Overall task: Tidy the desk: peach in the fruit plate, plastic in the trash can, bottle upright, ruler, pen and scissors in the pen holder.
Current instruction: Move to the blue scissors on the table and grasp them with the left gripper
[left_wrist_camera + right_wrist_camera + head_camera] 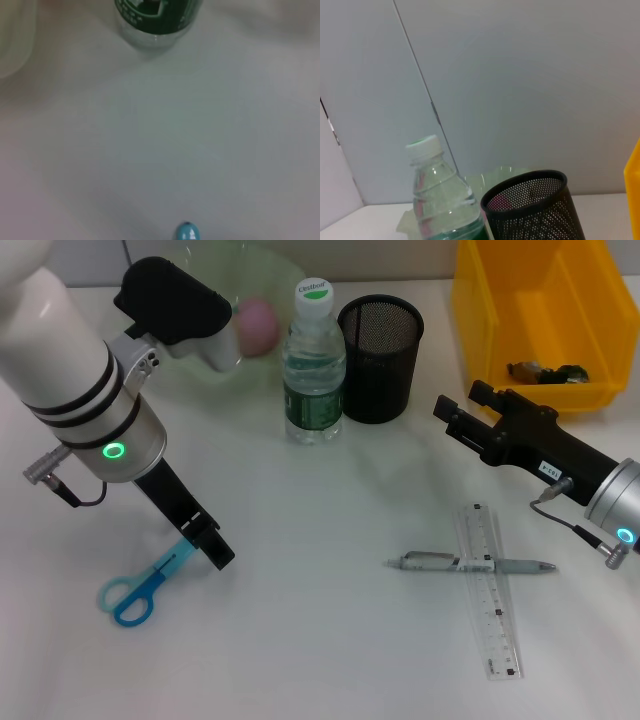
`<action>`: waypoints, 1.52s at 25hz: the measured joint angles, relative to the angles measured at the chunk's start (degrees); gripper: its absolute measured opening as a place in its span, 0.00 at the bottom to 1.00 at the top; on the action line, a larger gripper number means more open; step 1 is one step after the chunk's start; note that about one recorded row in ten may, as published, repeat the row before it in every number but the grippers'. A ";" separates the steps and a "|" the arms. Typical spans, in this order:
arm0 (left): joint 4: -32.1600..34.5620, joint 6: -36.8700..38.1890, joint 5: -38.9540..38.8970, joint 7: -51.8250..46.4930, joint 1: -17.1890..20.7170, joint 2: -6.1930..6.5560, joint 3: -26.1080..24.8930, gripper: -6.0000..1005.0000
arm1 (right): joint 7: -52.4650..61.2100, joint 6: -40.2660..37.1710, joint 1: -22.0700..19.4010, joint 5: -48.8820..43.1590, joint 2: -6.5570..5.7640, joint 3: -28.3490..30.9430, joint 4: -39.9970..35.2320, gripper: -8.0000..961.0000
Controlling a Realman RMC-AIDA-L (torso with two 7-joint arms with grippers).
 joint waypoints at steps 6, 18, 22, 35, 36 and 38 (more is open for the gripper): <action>-0.44 -0.08 0.13 -0.02 -0.16 0.00 0.85 0.80 | 0.00 0.14 0.02 0.00 0.00 0.00 0.00 0.68; -2.02 -0.97 0.99 0.40 -0.28 0.00 0.98 0.80 | 0.00 0.74 0.40 0.00 0.00 0.00 0.17 0.68; -2.21 -1.18 1.01 0.40 -0.33 0.00 1.03 0.80 | 0.00 0.76 0.47 0.00 0.00 0.00 0.17 0.68; -2.82 -1.19 1.64 0.38 -0.65 0.00 1.68 0.80 | 0.00 0.92 0.51 0.08 0.00 0.00 0.17 0.68; -2.82 -1.17 1.64 0.38 -0.66 0.00 1.68 0.80 | 0.00 0.93 0.51 0.08 0.00 0.00 0.17 0.68; -2.82 -1.05 1.64 0.38 -0.67 0.00 1.68 0.80 | 0.00 0.96 0.52 0.09 0.00 0.00 0.18 0.68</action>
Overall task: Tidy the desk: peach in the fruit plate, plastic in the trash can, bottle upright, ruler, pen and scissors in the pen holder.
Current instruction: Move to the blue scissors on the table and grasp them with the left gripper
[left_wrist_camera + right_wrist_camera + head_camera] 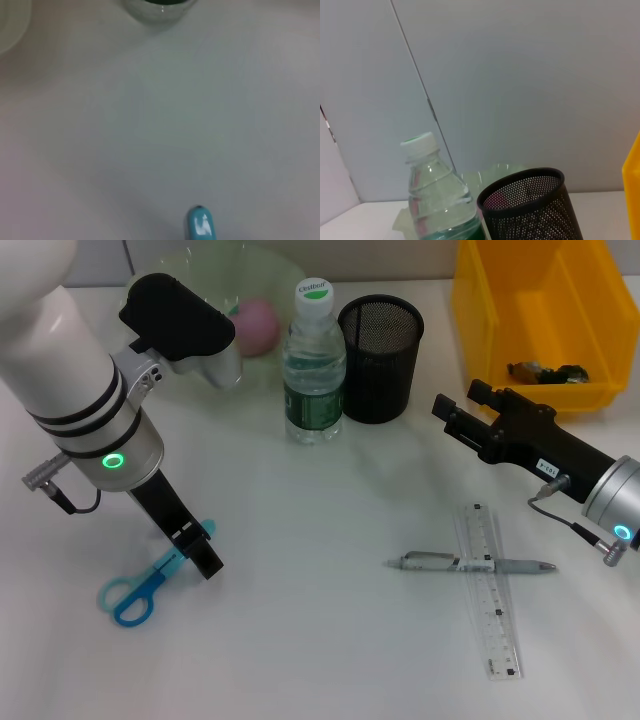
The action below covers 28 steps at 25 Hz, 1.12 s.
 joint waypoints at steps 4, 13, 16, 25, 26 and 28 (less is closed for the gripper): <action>0.02 0.20 -0.01 0.00 -0.11 0.00 0.00 0.80 | 0.00 0.00 0.01 0.00 0.00 0.00 0.00 0.68; 0.01 -0.06 -0.05 -0.02 -0.18 0.00 0.52 0.80 | 0.00 0.00 0.01 0.01 0.00 0.00 0.23 0.68; -0.02 -0.07 -0.20 -0.03 -0.18 0.00 0.73 0.80 | 0.00 0.00 0.01 0.00 0.00 0.00 0.26 0.68; -0.03 -0.13 -0.13 -0.01 -0.22 0.00 1.14 0.78 | 0.00 -0.20 0.01 0.00 0.00 0.00 0.33 0.68; -0.03 -0.15 -0.13 0.00 -0.22 0.00 1.27 0.78 | 0.00 -0.20 0.01 0.00 0.00 0.00 0.34 0.68; -0.03 -0.19 -0.11 0.00 -0.21 0.00 1.67 0.69 | 0.00 -0.20 0.01 0.00 0.00 0.00 0.35 0.68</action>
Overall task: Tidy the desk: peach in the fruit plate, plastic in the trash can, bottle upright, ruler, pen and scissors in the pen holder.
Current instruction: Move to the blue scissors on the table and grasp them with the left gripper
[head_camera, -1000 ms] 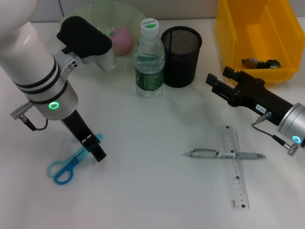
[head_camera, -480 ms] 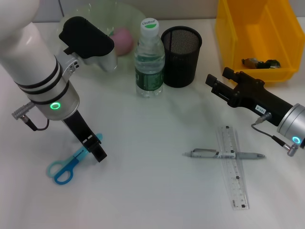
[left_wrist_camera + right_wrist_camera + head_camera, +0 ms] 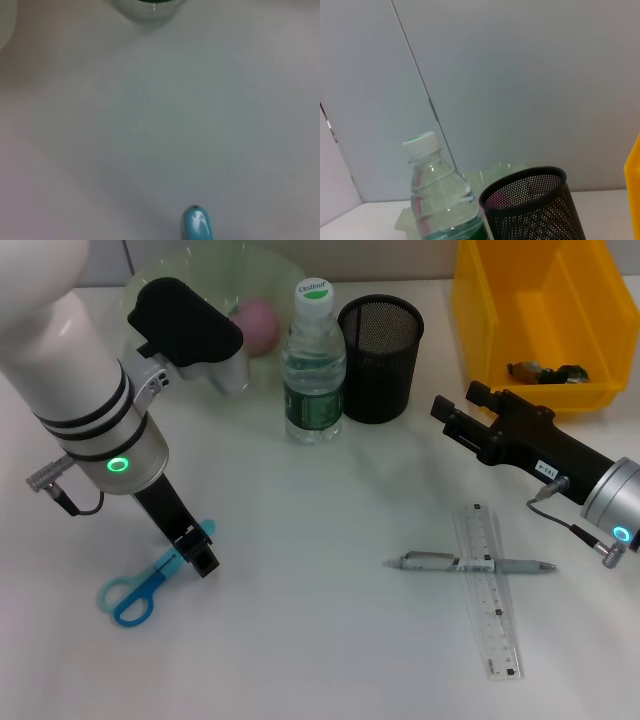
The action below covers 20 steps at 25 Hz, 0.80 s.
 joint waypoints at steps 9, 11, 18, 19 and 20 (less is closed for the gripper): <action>0.00 -0.04 -0.04 -0.37 -0.03 0.00 0.59 0.59 | 0.00 0.02 0.00 0.00 0.00 0.00 0.00 0.68; 0.00 -0.05 -0.07 -0.31 -0.04 0.00 0.60 0.58 | 0.00 0.03 0.00 0.00 0.00 0.00 0.00 0.68; 0.00 -0.15 -0.08 -0.04 -0.12 0.00 0.62 0.51 | 0.00 0.08 0.00 0.00 0.00 0.00 0.00 0.68; 0.00 -0.19 -0.04 -0.03 -0.14 0.00 0.62 0.49 | 0.00 0.08 0.00 0.00 0.00 0.00 0.00 0.68; 0.00 -0.20 0.00 -0.02 -0.14 0.00 0.62 0.48 | 0.00 0.09 0.00 0.00 0.00 0.00 0.00 0.68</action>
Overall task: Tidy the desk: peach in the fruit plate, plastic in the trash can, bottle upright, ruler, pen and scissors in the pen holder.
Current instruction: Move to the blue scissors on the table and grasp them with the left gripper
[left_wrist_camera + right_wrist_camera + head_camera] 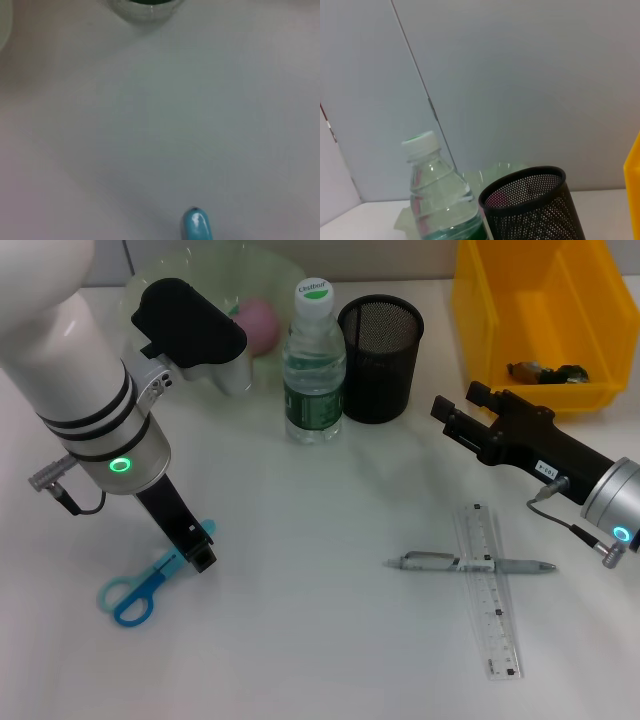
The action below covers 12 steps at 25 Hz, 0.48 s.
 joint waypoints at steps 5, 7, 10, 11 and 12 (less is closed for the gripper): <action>0.00 -0.02 0.06 0.02 0.00 0.00 0.00 0.42 | 0.00 0.01 0.00 0.00 0.00 0.00 0.00 0.68; 0.00 -0.07 0.07 0.32 0.00 0.00 0.03 0.40 | 0.00 0.01 0.00 0.00 0.00 0.00 0.00 0.68; 0.00 -0.11 -0.23 1.20 0.13 0.00 0.40 0.38 | 0.00 0.01 0.00 0.00 0.00 0.06 0.00 0.68; 0.00 -0.11 -0.25 1.30 0.13 0.00 0.61 0.37 | 0.00 0.01 0.00 0.00 0.00 0.28 0.00 0.68; 0.00 -0.11 -0.25 1.30 0.13 0.00 0.61 0.36 | 0.00 0.00 0.00 0.00 0.00 0.41 0.00 0.68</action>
